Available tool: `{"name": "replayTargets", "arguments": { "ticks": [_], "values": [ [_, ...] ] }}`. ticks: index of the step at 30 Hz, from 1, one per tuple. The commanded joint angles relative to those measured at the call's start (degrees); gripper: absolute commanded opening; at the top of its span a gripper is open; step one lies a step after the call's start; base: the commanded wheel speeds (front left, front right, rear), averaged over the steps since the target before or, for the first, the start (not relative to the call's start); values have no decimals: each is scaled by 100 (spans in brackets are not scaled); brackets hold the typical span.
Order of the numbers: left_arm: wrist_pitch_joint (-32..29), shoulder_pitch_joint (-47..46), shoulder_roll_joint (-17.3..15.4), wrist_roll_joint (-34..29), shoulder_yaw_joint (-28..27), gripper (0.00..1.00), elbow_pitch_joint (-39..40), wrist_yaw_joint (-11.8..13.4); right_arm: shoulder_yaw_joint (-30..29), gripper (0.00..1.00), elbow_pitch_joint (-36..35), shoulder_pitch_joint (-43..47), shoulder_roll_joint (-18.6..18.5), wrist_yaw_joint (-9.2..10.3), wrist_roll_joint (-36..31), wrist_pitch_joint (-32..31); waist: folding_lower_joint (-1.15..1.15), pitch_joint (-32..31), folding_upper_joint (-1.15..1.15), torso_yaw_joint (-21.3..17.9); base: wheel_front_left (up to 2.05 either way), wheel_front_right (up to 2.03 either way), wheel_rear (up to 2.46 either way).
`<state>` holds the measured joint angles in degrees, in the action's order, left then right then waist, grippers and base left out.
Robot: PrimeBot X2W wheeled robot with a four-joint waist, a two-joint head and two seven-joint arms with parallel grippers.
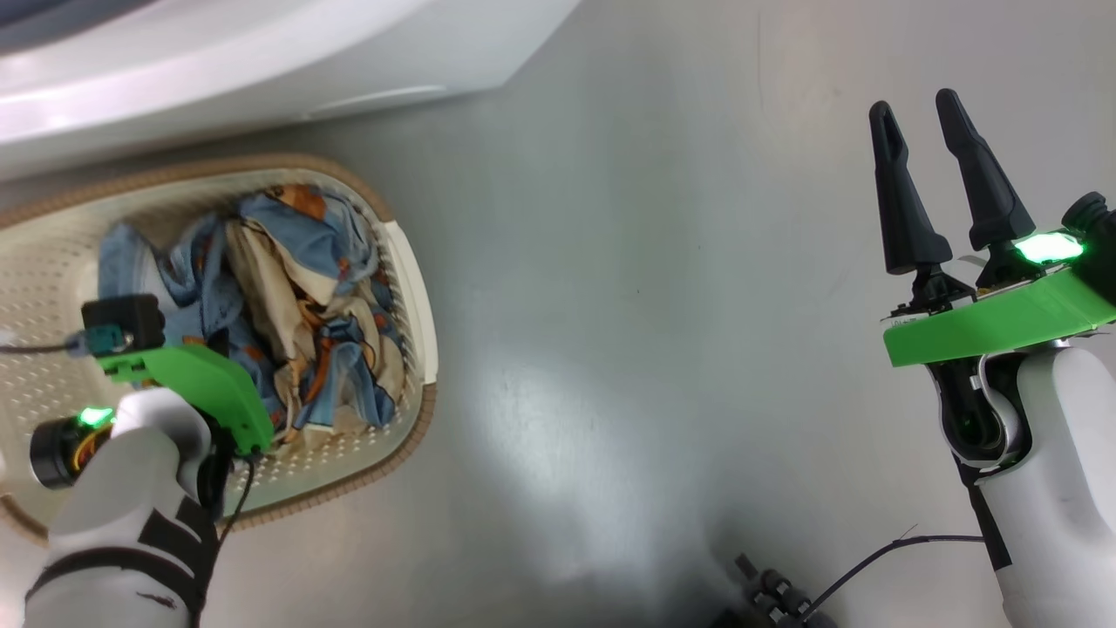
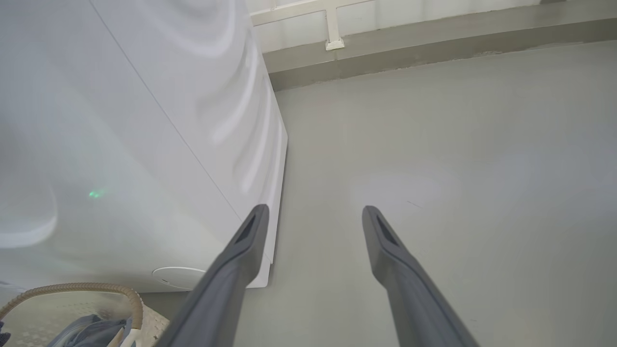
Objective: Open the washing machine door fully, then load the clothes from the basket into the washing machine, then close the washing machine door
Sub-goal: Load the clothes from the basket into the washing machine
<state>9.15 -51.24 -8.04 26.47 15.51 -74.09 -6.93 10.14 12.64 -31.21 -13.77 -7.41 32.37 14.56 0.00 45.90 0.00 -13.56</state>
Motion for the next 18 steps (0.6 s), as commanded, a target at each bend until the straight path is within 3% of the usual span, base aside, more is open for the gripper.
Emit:
{"name": "replayTargets", "arguments": {
  "ticks": [1, 10, 18],
  "values": [
    [91, 256, -143, 30, -74, 0, 29, -29, 100, 100, -93, 231, -20, -8, -11, 44, 0, -238, 0, 95, 0, 0, 0],
    [434, 619, 8, 137, 103, 0, 198, -53, 153, 100, 15, 397, -72, -8, -50, 44, 0, -942, 0, 337, 0, 0, 0],
    [576, 1205, 48, 442, 182, 0, 841, -55, 167, 100, 124, 690, -134, -8, -98, 44, 0, -1651, 0, 548, 0, 0, 0]
  ]
}}
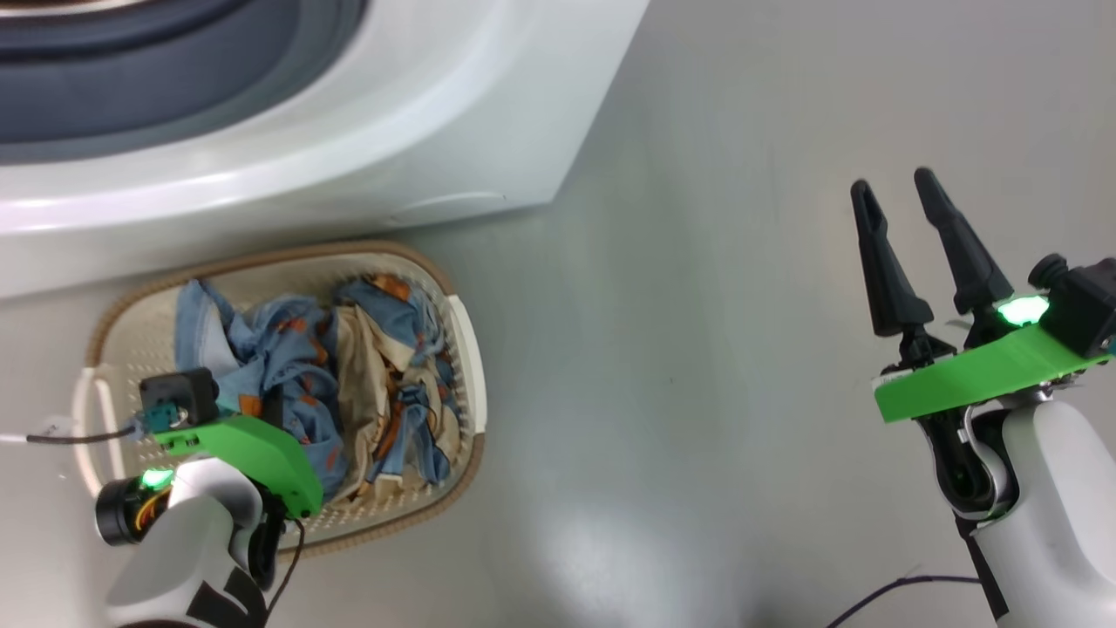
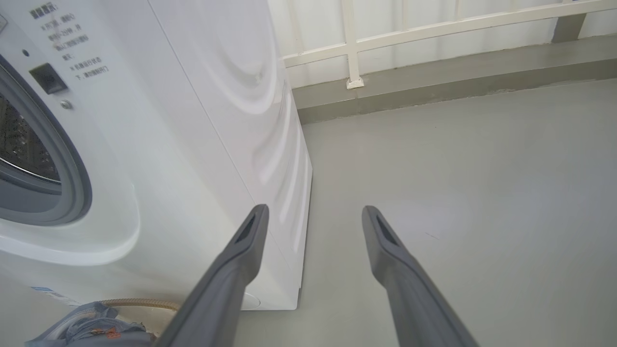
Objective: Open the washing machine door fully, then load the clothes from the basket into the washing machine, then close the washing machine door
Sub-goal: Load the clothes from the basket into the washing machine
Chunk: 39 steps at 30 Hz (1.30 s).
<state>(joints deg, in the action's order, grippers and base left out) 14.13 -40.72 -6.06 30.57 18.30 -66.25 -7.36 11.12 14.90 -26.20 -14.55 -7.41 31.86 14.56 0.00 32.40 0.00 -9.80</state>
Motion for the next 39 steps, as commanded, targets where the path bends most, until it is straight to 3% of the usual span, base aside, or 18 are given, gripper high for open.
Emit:
{"name": "replayTargets", "arguments": {
  "ticks": [1, 29, 39],
  "values": [
    [81, 210, -158, 61, -101, 0, 162, -12, 68, 100, -90, 217, -66, -8, -46, 44, 0, -369, 0, 197, 0, 0, 0],
    [86, 2005, 77, -308, -979, 0, 3579, 78, 44, 100, 156, 935, -98, -8, -138, 44, 0, -1978, 0, 518, 0, 0, 0],
    [86, 2626, -10, -660, -1053, 0, 4627, 287, 24, 100, 213, 1172, -91, -8, -192, 44, 0, -2457, 0, 462, 0, 0, 0]
  ]
}}
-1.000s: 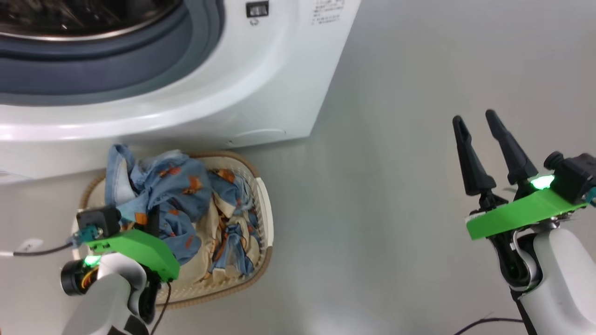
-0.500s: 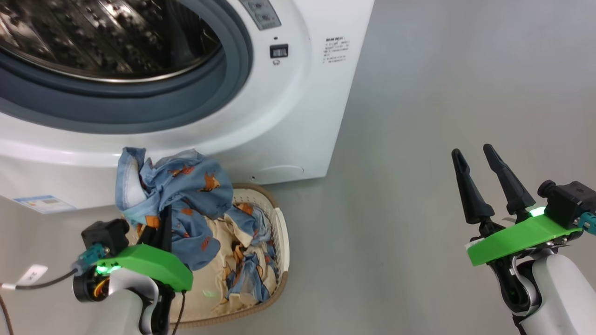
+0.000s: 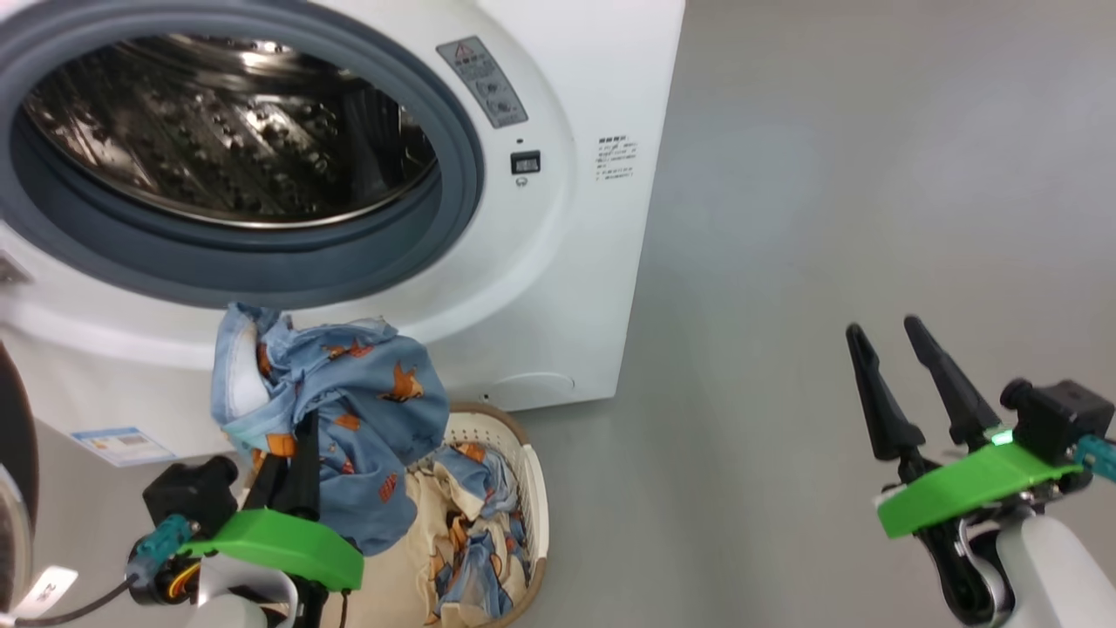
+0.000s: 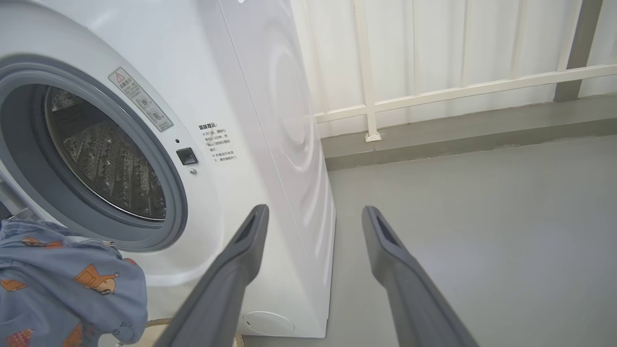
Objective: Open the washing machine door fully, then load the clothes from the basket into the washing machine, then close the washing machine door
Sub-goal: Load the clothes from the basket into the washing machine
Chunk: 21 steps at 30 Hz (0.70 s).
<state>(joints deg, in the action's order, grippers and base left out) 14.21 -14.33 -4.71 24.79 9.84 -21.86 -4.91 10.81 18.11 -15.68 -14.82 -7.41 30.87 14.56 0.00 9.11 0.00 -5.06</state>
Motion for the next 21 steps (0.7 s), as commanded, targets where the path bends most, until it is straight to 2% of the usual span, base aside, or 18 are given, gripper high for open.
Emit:
{"name": "replayTargets", "arguments": {
  "ticks": [1, 11, 21],
  "values": [
    [78, 34, -142, -82, -226, 0, 273, 57, 40, 100, -101, 148, -65, -8, -103, 44, 0, -184, 0, -11, 0, 0, 0],
    [78, 411, -189, -216, -275, 0, 979, 248, -37, 100, -88, 333, -52, -8, -188, 44, 0, -581, 0, -1, 0, 0, 0],
    [-29, 526, -209, -146, -259, 0, 1266, 324, -55, 100, -147, 459, -25, -8, -240, 44, 0, -694, 0, -5, 0, 0, 0]
  ]
}}
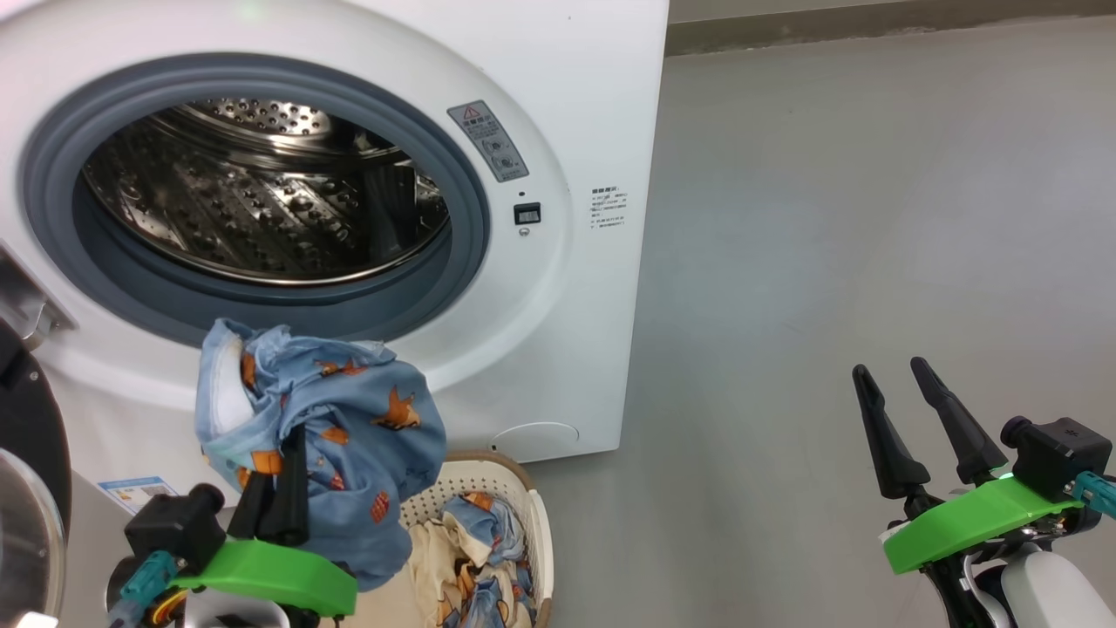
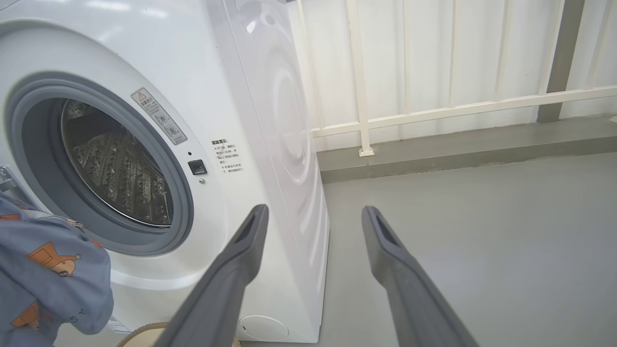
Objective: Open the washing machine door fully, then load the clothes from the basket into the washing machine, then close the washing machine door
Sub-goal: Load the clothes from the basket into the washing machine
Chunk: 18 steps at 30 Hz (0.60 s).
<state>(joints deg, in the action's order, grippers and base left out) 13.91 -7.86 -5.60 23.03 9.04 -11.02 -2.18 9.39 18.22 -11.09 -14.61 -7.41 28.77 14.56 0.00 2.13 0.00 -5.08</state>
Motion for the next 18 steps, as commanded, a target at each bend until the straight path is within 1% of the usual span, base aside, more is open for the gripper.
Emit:
{"name": "replayTargets", "arguments": {
  "ticks": [1, 5, 10, 14, 18],
  "values": [
    [-6, -154, -137, 22, -176, 0, 191, 52, 93, 100, -163, 2, -48, -8, -31, 44, 0, 11, 0, -6, 0, 0, 0],
    [-72, -308, -225, -9, -178, 0, 173, 52, 115, 100, -188, -5, -71, -8, -23, 44, 0, 67, 0, -13, 0, 0, 0],
    [-133, -804, -297, 53, -233, 0, -33, 5, 157, 100, -257, -77, -140, -8, 16, 44, 0, 271, 0, -41, 0, 0, 0],
    [-74, -1356, -359, 58, -298, 0, -448, -43, 219, 100, -313, -186, -201, -8, 45, 44, 0, 510, 0, -113, 0, 0, 0],
    [8, -2033, -438, 65, -408, 0, -1041, -105, 309, 100, -344, -329, -290, -8, 90, 44, 0, 809, 0, -244, 0, 0, 0]
  ]
}}
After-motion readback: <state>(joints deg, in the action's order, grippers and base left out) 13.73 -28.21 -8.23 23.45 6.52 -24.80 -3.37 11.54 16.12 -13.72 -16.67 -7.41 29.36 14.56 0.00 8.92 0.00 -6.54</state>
